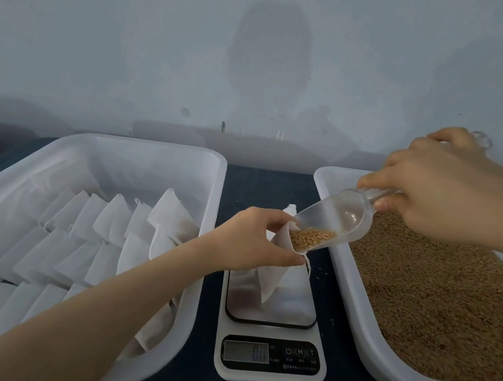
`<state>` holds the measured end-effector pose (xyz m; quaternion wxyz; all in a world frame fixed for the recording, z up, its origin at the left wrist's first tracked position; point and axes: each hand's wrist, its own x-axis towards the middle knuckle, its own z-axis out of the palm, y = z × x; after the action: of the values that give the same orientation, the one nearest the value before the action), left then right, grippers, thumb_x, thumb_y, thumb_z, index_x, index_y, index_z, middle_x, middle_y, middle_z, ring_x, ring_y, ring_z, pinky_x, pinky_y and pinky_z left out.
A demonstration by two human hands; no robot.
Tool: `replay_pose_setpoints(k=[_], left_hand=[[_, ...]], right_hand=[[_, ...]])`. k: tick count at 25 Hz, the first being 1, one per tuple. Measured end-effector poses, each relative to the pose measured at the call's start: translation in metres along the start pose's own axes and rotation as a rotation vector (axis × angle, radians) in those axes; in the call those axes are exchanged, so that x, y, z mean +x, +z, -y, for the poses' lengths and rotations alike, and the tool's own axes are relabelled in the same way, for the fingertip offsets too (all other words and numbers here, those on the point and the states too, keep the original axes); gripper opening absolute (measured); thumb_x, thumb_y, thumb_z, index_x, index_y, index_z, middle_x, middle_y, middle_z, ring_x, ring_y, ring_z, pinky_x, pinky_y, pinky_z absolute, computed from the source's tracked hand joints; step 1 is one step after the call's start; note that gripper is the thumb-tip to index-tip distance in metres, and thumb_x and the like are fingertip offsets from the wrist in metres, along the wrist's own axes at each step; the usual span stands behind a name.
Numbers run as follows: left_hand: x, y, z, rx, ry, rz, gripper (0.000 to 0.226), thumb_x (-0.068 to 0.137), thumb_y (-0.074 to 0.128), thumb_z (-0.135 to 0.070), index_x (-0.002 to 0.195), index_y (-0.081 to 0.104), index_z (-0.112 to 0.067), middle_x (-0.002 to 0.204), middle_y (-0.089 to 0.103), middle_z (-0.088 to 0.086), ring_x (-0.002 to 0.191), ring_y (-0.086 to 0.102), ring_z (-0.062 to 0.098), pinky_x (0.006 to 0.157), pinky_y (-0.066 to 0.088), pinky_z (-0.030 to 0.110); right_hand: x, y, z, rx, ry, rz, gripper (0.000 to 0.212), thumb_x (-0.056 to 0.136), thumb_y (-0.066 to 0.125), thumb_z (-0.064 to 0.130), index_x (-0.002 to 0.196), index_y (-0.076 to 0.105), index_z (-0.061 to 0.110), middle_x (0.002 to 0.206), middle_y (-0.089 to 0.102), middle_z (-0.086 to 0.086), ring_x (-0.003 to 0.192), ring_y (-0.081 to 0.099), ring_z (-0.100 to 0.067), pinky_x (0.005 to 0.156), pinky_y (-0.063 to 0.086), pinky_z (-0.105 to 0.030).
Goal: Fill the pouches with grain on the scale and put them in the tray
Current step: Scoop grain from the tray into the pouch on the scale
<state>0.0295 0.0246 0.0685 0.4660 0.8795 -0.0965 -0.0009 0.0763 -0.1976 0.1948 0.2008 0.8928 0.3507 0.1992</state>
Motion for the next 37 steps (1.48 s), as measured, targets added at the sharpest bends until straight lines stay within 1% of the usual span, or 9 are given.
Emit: replay_pose_setpoints(k=[8, 14, 19, 23, 28, 30, 32, 35, 37], left_hand=[[0.001, 0.000, 0.003, -0.022, -0.019, -0.033, 0.039, 0.069, 0.078, -0.045, 0.104, 0.061, -0.041, 0.098, 0.066, -0.025, 0.092, 0.062, -0.006, 0.076, 0.054, 0.016], [-0.001, -0.001, 0.002, -0.010, -0.016, -0.033, 0.044, 0.070, 0.077, -0.045, 0.109, 0.058, -0.038, 0.100, 0.064, -0.023, 0.095, 0.062, -0.003, 0.073, 0.052, 0.013], [0.000, 0.001, 0.002, 0.009, -0.055, 0.000, 0.055, 0.070, 0.078, -0.043, 0.117, 0.051, -0.033, 0.104, 0.061, -0.016, 0.095, 0.062, 0.006, 0.078, 0.054, 0.021], [0.000, 0.001, 0.002, 0.045, -0.069, 0.024, 0.049, 0.072, 0.077, -0.041, 0.112, 0.050, -0.033, 0.102, 0.060, -0.015, 0.091, 0.061, 0.005, 0.072, 0.052, 0.018], [-0.001, 0.002, 0.000, 0.073, -0.079, 0.024, 0.047, 0.074, 0.076, -0.041, 0.112, 0.049, -0.034, 0.103, 0.058, -0.014, 0.091, 0.060, 0.009, 0.074, 0.053, 0.022], [-0.001, 0.001, -0.001, 0.083, -0.086, 0.027, 0.048, 0.074, 0.075, -0.041, 0.113, 0.049, -0.034, 0.106, 0.058, -0.013, 0.093, 0.060, 0.011, 0.077, 0.054, 0.024], [-0.001, 0.002, 0.000, 0.090, -0.086, 0.028, 0.048, 0.075, 0.075, -0.041, 0.114, 0.048, -0.034, 0.108, 0.058, -0.012, 0.094, 0.060, 0.012, 0.077, 0.054, 0.024], [-0.001, 0.002, 0.000, 0.084, -0.078, 0.024, 0.045, 0.076, 0.075, -0.040, 0.112, 0.049, -0.035, 0.107, 0.058, -0.013, 0.094, 0.060, 0.012, 0.077, 0.054, 0.024], [-0.002, 0.002, 0.000, 0.073, -0.073, 0.021, 0.044, 0.075, 0.075, -0.040, 0.111, 0.050, -0.035, 0.105, 0.058, -0.015, 0.095, 0.060, 0.011, 0.079, 0.055, 0.025]], right_hand=[[0.000, -0.019, 0.021, -0.165, -0.035, -0.115, 0.027, 0.089, 0.046, 0.035, 0.108, 0.063, 0.043, 0.096, 0.062, 0.010, 0.100, 0.050, -0.019, 0.098, 0.008, -0.040], [-0.005, -0.023, 0.031, -0.285, -0.056, -0.145, 0.022, 0.083, 0.055, 0.024, 0.096, 0.067, 0.037, 0.086, 0.061, 0.008, 0.093, 0.052, -0.021, 0.098, 0.009, -0.041], [-0.017, -0.020, 0.032, -0.129, 0.005, -0.115, 0.025, 0.085, 0.056, 0.031, 0.106, 0.067, 0.040, 0.092, 0.066, 0.006, 0.096, 0.054, -0.023, 0.096, 0.013, -0.041], [-0.028, -0.011, 0.029, -0.049, 0.064, -0.135, 0.026, 0.086, 0.051, 0.035, 0.105, 0.069, 0.035, 0.094, 0.068, 0.003, 0.097, 0.056, -0.026, 0.097, 0.014, -0.041], [-0.041, 0.019, 0.002, 0.085, 0.225, -0.288, 0.028, 0.083, 0.052, 0.038, 0.103, 0.070, 0.029, 0.084, 0.070, -0.003, 0.079, 0.060, -0.032, 0.085, 0.035, -0.044], [-0.049, 0.038, -0.014, 0.103, 0.340, -0.263, 0.030, 0.085, 0.044, 0.041, 0.107, 0.064, 0.033, 0.083, 0.069, -0.005, 0.076, 0.058, -0.034, 0.080, 0.045, -0.049], [-0.060, 0.055, -0.024, 0.101, 0.462, -0.179, 0.027, 0.082, 0.050, 0.041, 0.106, 0.058, 0.034, 0.079, 0.066, -0.008, 0.075, 0.057, -0.035, 0.076, 0.048, -0.051], [-0.070, 0.082, -0.026, 0.048, 0.562, 0.006, 0.021, 0.079, 0.061, 0.037, 0.099, 0.067, 0.036, 0.070, 0.060, -0.006, 0.068, 0.055, -0.032, 0.070, 0.049, -0.044], [-0.073, 0.089, -0.017, 0.085, 0.610, 0.200, 0.019, 0.084, 0.056, 0.041, 0.101, 0.065, 0.045, 0.073, 0.055, 0.002, 0.069, 0.057, -0.027, 0.066, 0.051, -0.039]])
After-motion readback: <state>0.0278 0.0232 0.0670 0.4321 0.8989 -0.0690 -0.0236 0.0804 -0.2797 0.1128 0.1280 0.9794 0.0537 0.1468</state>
